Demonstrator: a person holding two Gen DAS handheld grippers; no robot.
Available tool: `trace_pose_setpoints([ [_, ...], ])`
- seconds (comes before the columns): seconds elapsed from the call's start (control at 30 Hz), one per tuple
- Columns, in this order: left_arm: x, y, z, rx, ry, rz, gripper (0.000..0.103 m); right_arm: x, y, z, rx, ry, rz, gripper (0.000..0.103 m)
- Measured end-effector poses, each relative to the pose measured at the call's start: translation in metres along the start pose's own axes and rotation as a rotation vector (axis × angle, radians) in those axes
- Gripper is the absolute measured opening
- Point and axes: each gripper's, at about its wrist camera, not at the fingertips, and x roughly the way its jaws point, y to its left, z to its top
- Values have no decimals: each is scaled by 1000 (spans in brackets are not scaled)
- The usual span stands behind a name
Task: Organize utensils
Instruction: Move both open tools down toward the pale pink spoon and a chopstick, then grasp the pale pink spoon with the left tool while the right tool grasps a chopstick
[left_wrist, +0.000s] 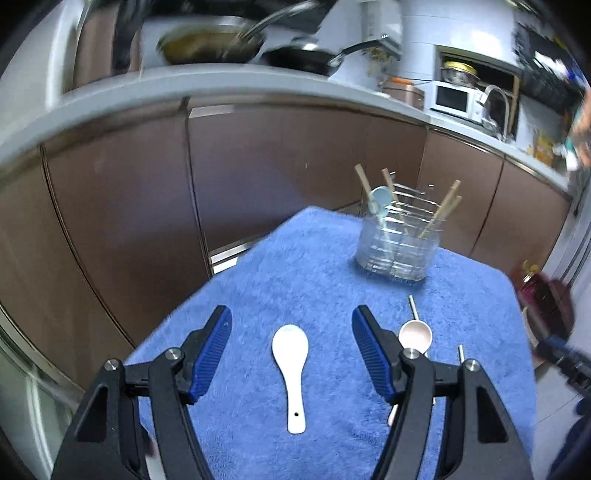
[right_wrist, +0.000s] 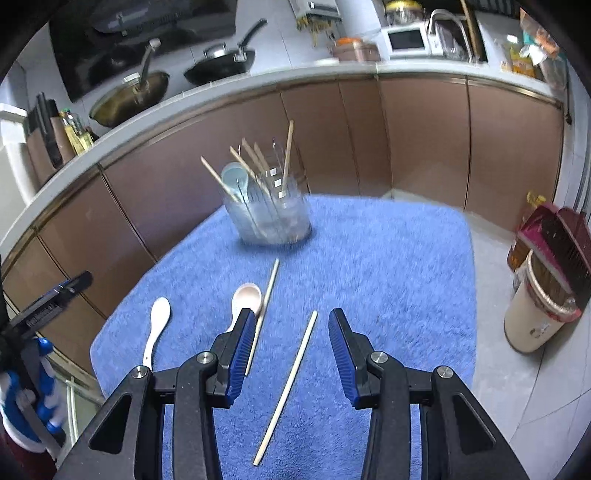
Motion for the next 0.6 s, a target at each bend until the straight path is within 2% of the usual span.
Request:
trace_pose_setpoints([
  [0.1, 14, 32, 2, -76, 75, -62, 66, 23, 0, 0, 7, 75, 15, 39],
  [0.23, 22, 42, 1, -93, 129, -146, 66, 56, -4, 1, 37, 169, 42, 34],
  [0.4, 43, 17, -3, -43, 226, -288, 65, 86, -7, 5, 49, 235, 53, 30],
  [0.6, 79, -28, -3, 38, 313, -393, 65, 99, -13, 15, 43, 248, 47, 29],
])
